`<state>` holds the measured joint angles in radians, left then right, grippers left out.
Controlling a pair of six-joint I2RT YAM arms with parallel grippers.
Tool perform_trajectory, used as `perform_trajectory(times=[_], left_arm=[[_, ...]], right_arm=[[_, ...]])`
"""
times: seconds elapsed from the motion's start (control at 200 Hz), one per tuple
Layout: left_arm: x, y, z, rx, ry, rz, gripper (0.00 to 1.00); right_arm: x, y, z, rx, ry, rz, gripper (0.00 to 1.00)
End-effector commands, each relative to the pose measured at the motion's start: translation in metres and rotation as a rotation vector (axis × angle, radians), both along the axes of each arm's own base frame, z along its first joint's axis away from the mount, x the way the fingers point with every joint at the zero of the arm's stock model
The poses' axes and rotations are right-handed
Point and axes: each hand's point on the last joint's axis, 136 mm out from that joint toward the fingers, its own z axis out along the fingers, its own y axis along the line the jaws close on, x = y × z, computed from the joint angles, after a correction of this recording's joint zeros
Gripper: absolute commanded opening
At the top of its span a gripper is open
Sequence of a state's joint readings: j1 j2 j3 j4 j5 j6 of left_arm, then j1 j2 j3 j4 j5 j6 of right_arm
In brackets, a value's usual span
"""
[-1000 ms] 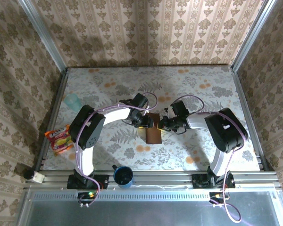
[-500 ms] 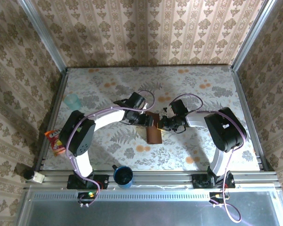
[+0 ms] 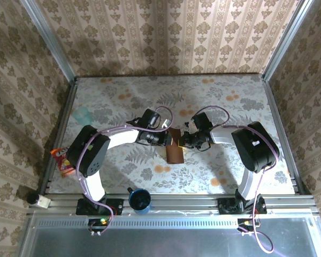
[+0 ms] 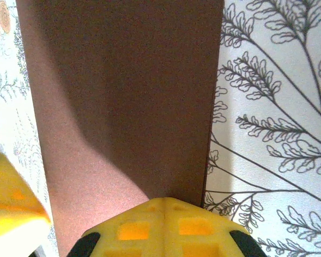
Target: Fold a paper plane with a square sheet of paper (fold left side to right side)
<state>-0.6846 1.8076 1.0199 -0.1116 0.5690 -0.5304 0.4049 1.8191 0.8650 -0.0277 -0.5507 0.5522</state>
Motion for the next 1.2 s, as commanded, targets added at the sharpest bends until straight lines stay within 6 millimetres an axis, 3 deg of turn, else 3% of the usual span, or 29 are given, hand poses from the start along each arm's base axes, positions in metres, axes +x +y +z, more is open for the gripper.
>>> perform_trajectory(times=[0.0,0.37,0.605,0.91,1.005,1.195], left_arm=[[0.0,0.004,-0.008,-0.012,0.022,0.008,0.09],[-0.008,0.04,-0.051,0.143,0.073,0.052,0.06],[-0.008,0.057,-0.058,0.187,0.074,0.078,0.03],[0.004,0.031,0.0,0.05,-0.043,0.047,0.01],[0.002,0.018,0.002,0.035,-0.036,0.017,0.01],[-0.005,0.005,-0.015,0.059,-0.011,-0.014,0.0]], right_arm=[[-0.034,-0.04,-0.056,-0.238,0.148,-0.035,0.0],[-0.036,-0.046,-0.06,-0.28,0.156,-0.026,0.0],[-0.035,-0.045,-0.059,-0.27,0.148,-0.021,0.0],[-0.03,-0.036,-0.05,-0.216,0.123,-0.027,0.0],[-0.031,-0.036,-0.051,-0.217,0.124,-0.027,0.0],[-0.031,-0.036,-0.051,-0.217,0.122,-0.026,0.0]])
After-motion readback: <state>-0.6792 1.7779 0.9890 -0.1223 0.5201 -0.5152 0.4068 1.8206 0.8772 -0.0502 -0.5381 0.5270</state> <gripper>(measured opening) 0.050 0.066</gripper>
